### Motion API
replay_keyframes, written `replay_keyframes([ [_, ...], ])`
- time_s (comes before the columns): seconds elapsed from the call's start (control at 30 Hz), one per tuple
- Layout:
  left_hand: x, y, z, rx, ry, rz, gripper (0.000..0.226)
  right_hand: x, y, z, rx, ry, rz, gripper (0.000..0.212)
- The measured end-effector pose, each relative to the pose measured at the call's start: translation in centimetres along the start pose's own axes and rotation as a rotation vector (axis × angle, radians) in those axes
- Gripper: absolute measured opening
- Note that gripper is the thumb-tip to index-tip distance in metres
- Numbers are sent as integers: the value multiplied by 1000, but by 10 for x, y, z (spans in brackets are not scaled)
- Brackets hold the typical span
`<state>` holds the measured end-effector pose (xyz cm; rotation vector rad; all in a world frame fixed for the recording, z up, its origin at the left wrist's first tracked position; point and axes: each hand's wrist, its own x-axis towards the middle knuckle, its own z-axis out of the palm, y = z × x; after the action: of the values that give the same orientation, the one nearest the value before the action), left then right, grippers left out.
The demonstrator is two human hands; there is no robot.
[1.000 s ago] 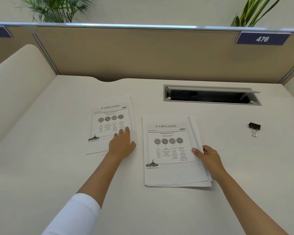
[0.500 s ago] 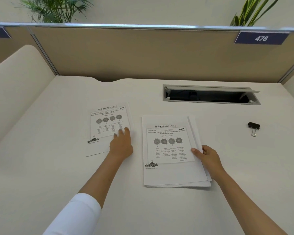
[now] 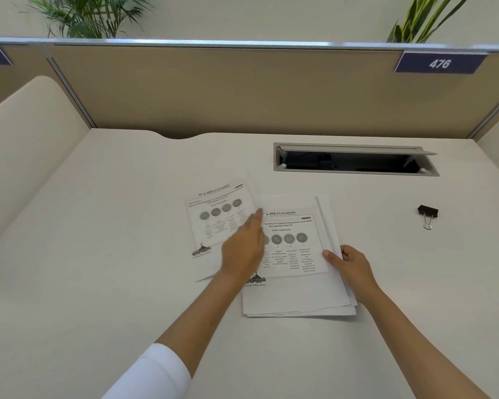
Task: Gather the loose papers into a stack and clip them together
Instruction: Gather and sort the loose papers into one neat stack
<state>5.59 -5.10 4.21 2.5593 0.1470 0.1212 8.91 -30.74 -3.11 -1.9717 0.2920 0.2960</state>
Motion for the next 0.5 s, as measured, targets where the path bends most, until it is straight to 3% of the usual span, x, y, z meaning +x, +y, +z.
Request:
replay_keyframes([
  [0.07, -4, 16, 21, -1, -126, 61, 49, 0, 1, 0, -12, -1, 1, 91],
  [0.2, -19, 36, 61, 57, -355, 156, 54, -7, -9, 0, 19, -4, 6, 68],
  [0.3, -30, 56, 72, 4, -512, 128, 53, -15, -20, 1, 8, 17, -12, 46],
  [0.4, -35, 69, 75, -150, -687, 88, 59, -17, -24, 1, 33, 12, -34, 44],
  [0.5, -36, 70, 67, -495, -725, -9, 66, -21, -25, -1, 51, -3, -33, 47],
])
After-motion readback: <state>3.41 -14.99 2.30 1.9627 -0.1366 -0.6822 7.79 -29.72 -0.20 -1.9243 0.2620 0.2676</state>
